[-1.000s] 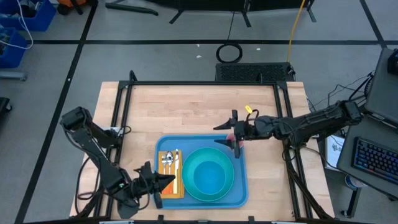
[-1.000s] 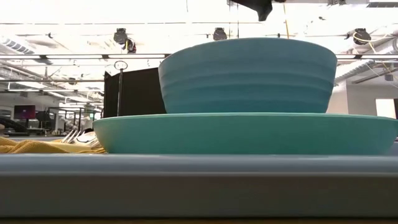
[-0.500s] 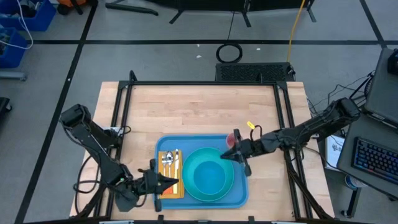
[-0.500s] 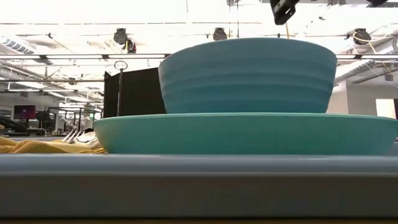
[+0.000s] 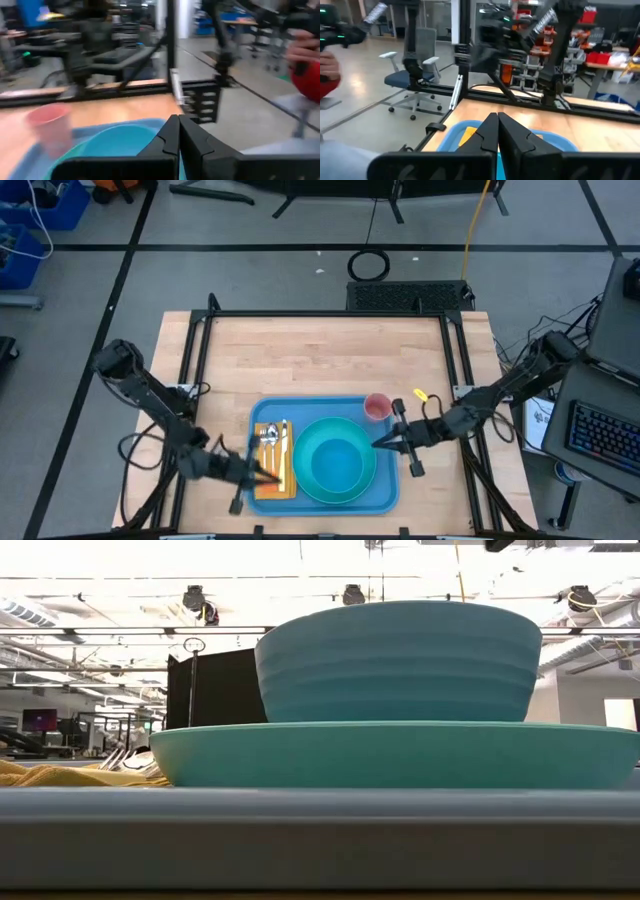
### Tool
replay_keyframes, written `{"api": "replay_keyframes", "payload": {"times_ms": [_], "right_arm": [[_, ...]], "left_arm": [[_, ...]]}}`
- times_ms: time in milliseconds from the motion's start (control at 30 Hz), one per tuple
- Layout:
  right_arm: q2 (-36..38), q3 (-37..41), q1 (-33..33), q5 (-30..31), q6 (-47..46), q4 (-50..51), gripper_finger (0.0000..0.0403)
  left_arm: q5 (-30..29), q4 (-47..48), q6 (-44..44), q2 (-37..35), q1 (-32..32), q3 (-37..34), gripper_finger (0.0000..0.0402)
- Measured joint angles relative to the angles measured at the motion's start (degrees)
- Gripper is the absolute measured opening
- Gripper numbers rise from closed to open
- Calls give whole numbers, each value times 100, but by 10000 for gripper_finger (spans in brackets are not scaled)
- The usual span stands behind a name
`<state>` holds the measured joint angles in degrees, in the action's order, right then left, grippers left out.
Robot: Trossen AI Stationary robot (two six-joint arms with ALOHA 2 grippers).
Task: Set up tray
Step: Return to Home Position
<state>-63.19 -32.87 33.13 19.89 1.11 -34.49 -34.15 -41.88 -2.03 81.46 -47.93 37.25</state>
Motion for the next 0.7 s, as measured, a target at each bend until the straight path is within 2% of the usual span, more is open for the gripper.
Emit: {"api": "replay_keyframes", "payload": {"times_ms": [100, 333, 467, 700], "right_arm": [[297, 191, 155, 114, 113, 3, 0], [1142, 705, 264, 74, 240, -5, 0], [1657, 1002, 262, -188, 285, -4, 0], [2577, 1516, 260, -30, 488, 16, 0]], "left_arm": [[-84, -37, -261, -534, 145, -588, 2], [383, -30, -206, -2132, 246, -1688, 3], [644, -27, 209, -2952, 241, -2092, 4], [555, 496, 422, -4137, 265, -2666, 7]]}}
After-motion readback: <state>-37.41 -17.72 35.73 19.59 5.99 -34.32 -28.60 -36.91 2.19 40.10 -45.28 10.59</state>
